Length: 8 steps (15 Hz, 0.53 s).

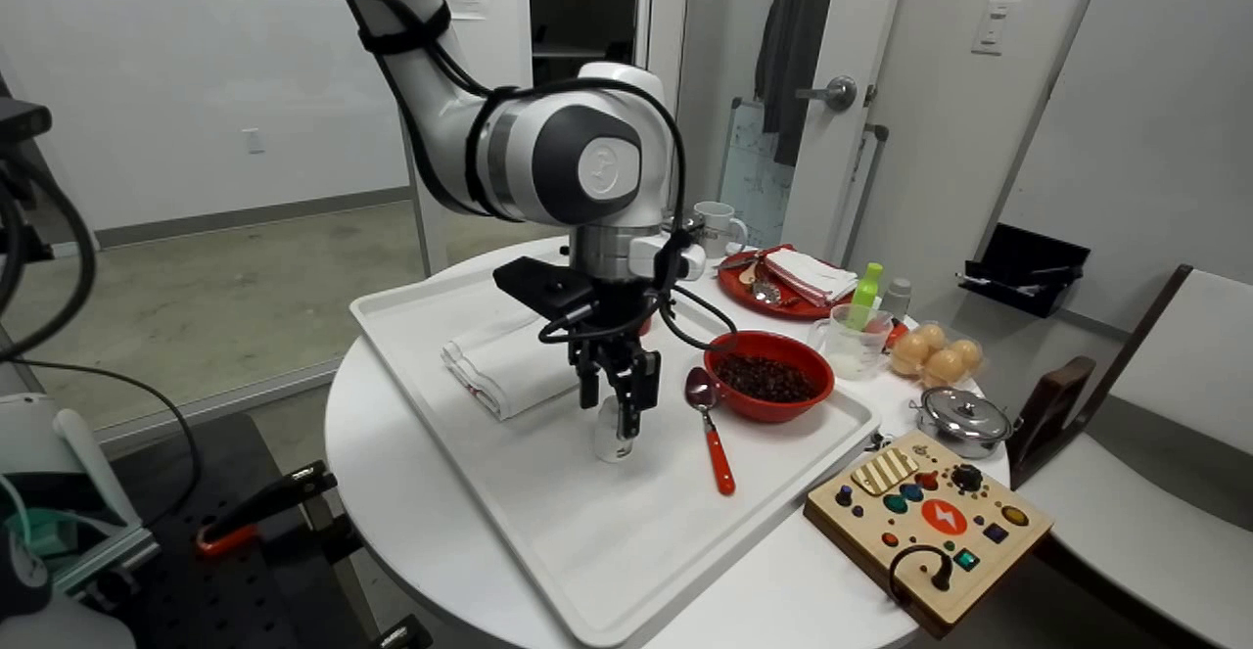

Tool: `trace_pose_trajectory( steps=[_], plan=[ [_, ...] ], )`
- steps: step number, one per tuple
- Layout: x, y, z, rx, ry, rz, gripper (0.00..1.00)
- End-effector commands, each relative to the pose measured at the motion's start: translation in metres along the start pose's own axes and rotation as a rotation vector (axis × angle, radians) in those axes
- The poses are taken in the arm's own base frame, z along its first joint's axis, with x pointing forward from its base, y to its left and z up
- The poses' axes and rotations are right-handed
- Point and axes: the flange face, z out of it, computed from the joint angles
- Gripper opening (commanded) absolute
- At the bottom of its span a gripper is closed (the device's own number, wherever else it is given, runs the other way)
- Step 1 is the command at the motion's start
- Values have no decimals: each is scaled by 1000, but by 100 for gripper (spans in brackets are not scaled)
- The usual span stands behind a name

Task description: Place the salt shaker in the reg mug

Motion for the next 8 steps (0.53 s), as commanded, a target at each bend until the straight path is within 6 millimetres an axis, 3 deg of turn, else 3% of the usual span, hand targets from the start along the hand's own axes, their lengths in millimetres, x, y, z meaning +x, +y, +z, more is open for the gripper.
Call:
trace_pose_trajectory(
  steps=[1, 6, 8],
  plan=[
    [11, 0, -3, 2, 22, -15, 52],
    [15, 0, -7, 3, 33, -19, 15],
    [15, 0, -10, 7, 33, -21, 15]
  ],
)
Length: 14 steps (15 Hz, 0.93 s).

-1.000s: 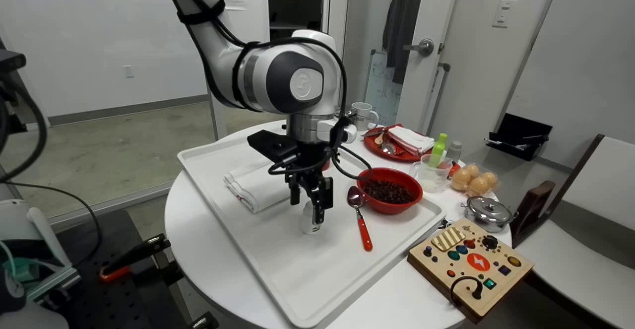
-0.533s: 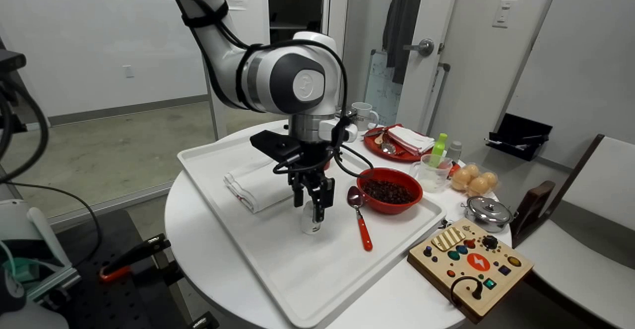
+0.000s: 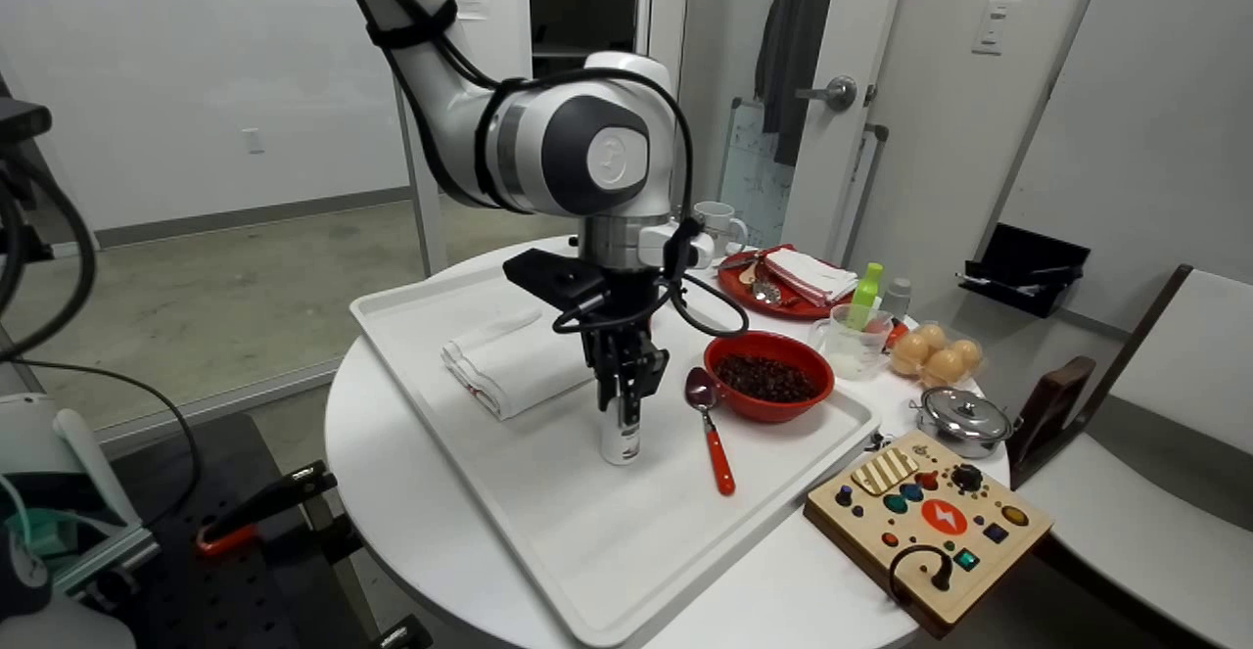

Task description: Place the salt shaker in the reg mug

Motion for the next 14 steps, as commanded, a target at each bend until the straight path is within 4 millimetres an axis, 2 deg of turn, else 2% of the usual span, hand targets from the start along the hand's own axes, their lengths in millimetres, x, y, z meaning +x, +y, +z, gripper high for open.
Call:
trace_pose_trajectory(
  steps=[1, 2, 4, 6, 11, 14],
  plan=[
    [4, -1, -6, 9, 5, -20, 15],
    [4, -2, -11, 16, 8, -26, 15],
    [4, -7, -39, 26, 22, -58, 14],
    [-1, -13, -74, 32, 49, -98, 14],
    [-16, -37, -178, 6, 109, -181, 14],
    [-23, -59, -224, -5, 127, -228, 14]
  ],
)
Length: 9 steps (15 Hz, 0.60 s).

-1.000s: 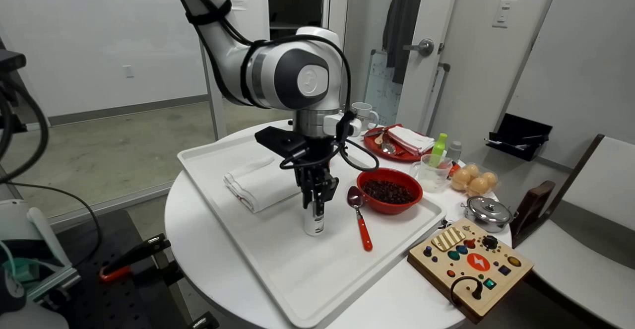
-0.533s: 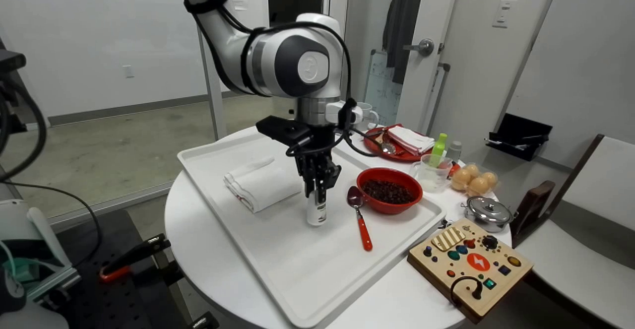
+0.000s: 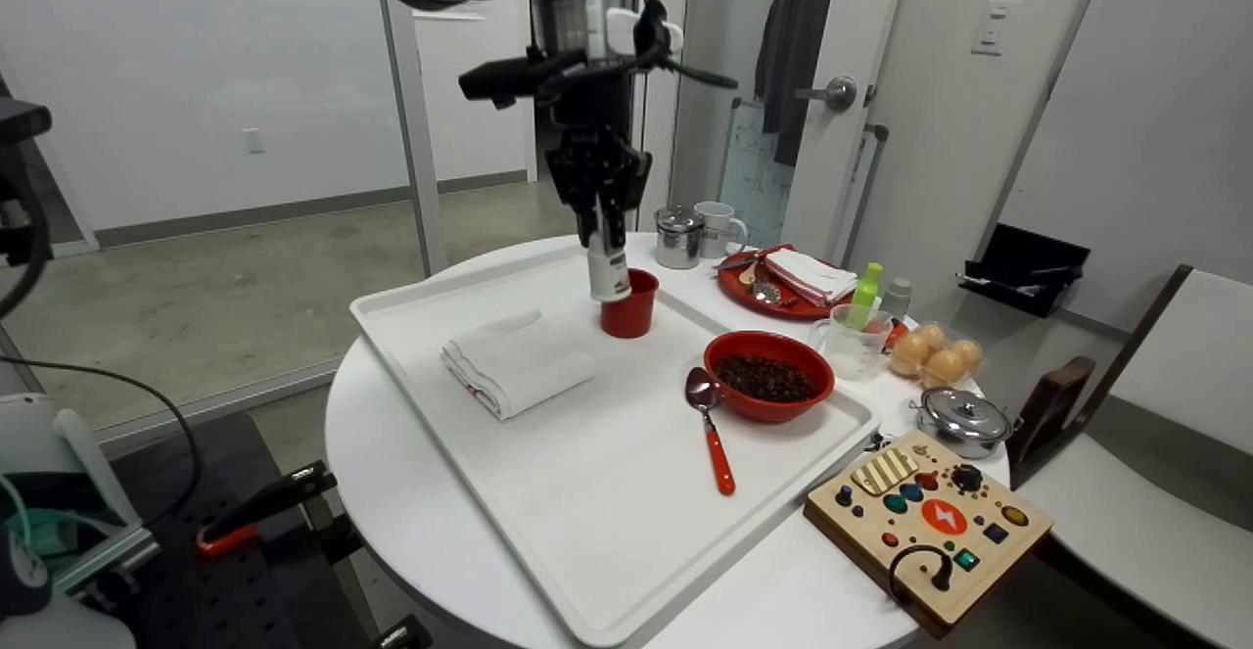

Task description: Place the salt shaker in the reg mug

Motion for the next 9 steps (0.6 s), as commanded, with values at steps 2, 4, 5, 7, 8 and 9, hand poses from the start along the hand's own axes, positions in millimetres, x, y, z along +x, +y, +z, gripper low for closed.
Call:
trace_pose_trajectory(
  steps=[2, 4, 5, 7, 8, 9],
  plan=[
    [5, -34, -59, 5, -6, -75, 14],
    [15, -51, -73, 6, -6, -97, 14],
    [20, -59, -78, 4, -3, -107, 14],
    [32, -71, -88, -7, 9, -121, 14],
    [38, -76, -91, -9, 13, -129, 14],
    [45, -81, -94, -12, 20, -138, 14]
  ],
)
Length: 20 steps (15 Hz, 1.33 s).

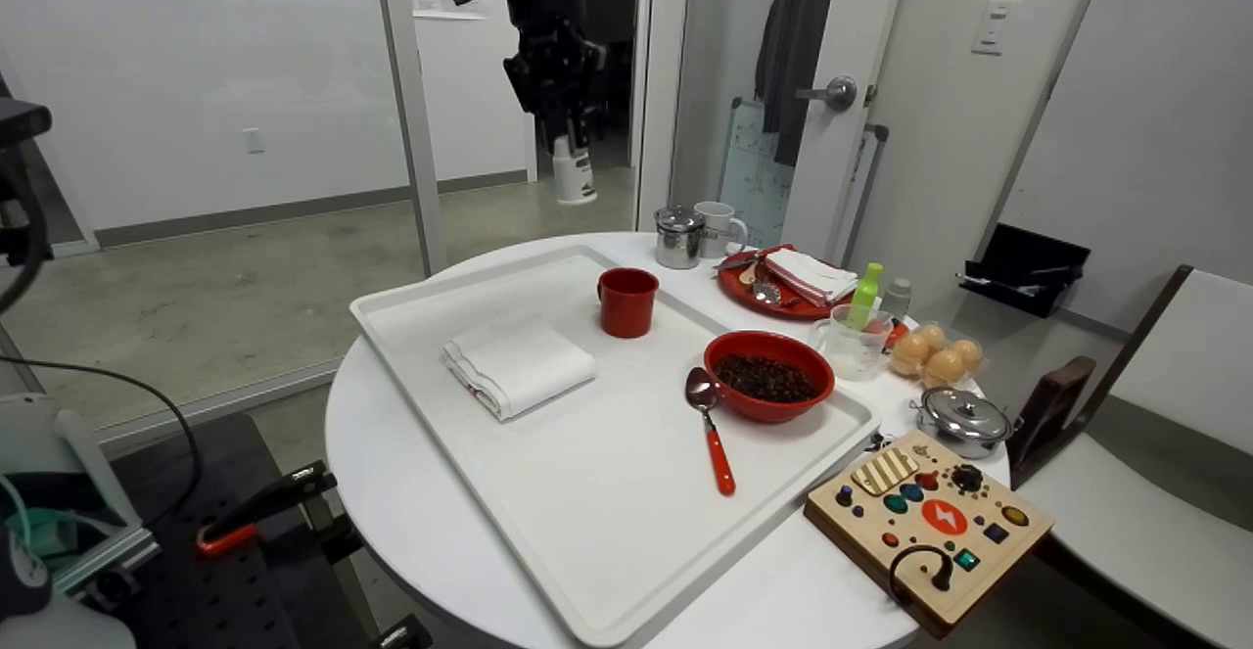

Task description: Place the salt shaker in the reg mug

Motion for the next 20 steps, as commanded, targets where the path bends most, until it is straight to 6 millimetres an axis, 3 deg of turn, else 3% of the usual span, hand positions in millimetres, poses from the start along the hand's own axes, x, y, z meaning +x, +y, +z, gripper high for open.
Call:
trace_pose_trajectory(
  steps=[1, 7, 13, 20],
  plan=[
    [34, -13, -9, 0, -11, -29, 14],
    [80, -18, -17, 4, 16, -8, 14],
    [126, -11, 8, 7, 30, 5, 14],
    [143, -16, 23, 14, -44, -14, 14]
  ],
)
